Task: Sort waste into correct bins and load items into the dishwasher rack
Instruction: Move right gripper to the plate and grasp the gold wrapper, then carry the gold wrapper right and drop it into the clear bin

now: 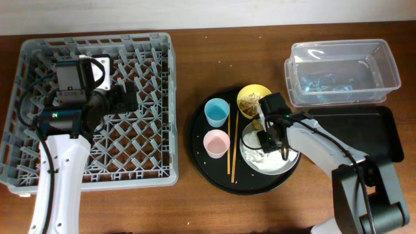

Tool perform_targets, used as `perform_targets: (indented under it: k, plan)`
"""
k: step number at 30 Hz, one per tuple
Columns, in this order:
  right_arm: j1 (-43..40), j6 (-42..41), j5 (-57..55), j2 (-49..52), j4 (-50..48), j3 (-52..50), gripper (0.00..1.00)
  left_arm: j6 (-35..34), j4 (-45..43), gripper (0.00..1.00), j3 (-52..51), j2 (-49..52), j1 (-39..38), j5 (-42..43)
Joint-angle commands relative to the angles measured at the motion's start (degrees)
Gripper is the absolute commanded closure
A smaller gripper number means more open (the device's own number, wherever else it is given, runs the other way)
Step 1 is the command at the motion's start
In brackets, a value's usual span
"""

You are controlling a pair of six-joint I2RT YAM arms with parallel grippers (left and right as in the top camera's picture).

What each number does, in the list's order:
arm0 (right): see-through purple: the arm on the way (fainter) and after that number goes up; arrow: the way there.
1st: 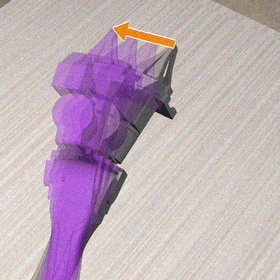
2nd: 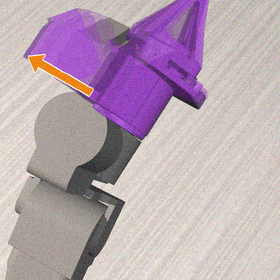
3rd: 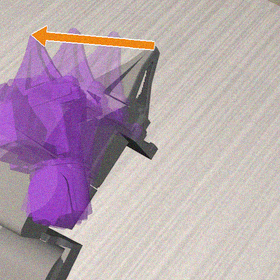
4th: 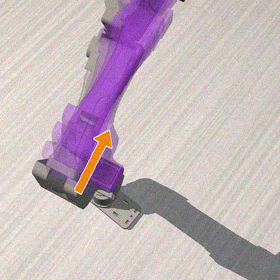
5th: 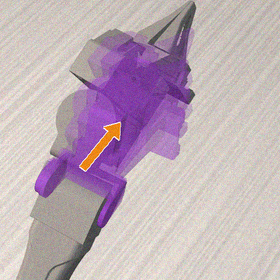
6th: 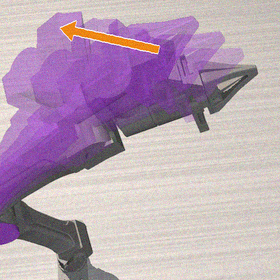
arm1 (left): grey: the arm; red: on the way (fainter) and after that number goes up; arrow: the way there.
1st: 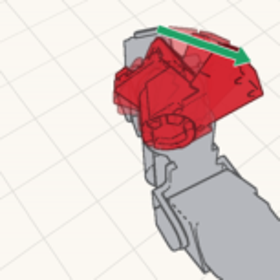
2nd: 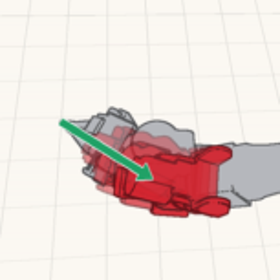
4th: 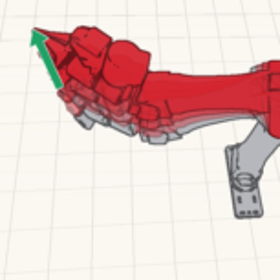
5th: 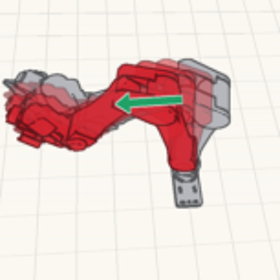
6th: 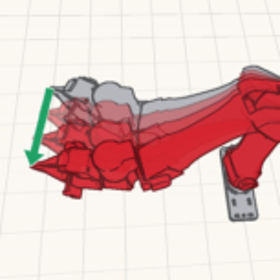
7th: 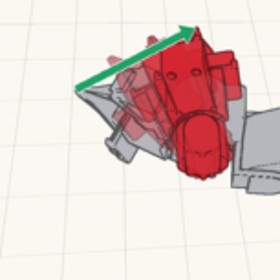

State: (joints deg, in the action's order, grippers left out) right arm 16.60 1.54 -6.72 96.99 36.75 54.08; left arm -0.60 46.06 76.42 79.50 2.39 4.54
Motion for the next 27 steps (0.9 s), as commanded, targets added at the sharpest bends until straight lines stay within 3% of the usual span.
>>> perform_targets:
  k: [1, 4, 12, 18, 20, 22, 23, 26, 27]
  plan:
    - [0.2, -1.7, -1.5, 0.4, -0.1, -0.3, 0.81, 0.9, -0.1, 0.01, 1.4, 0.3, 0.4, 0.6]
    - [0.2, -3.5, -1.5, -0.3, 4.4, 3.6, 0.90, 0.9, -0.1, 0.01, 1.4, 0.3, 0.4, 0.6]
    - [-2.1, -5.4, -1.5, -2.4, 29.0, 29.8, 0.91, 0.9, -0.1, 0.01, 1.4, 0.3, 0.4, 0.6]
    - [-3.1, -5.4, 6.1, -2.2, 33.6, 26.6, 0.95, 0.9, -0.1, 0.01, 1.4, 0.3, 0.4, 0.6]
    - [-3.1, -5.5, 9.2, -2.1, 33.6, 23.6, 0.83, 0.9, -0.1, 0.01, 1.4, 0.3, 0.4, 0.6]
    - [-3.1, -6.3, 11.7, -2.1, 33.3, 20.6, 0.79, 0.9, -0.1, 0.01, 1.4, 0.3, 0.4, 0.6]
    - [-3.1, -6.6, 11.7, -2.1, 32.9, 19.4, 0.92, 0.9, -0.1, 0.01, 1.4, 0.3, 0.4, 0.6]
    - [-3.1, -7.0, 11.6, -2.1, 30.5, 17.7, 0.96, 0.9, -0.1, 0.01, 1.4, 0.3, 0.4, 0.6]
    - [-3.1, -7.0, 10.5, -2.0, 28.6, 17.7, 0.75, 0.9, -0.1, 0.01, 1.4, 0.3, 0.4, 0.6]
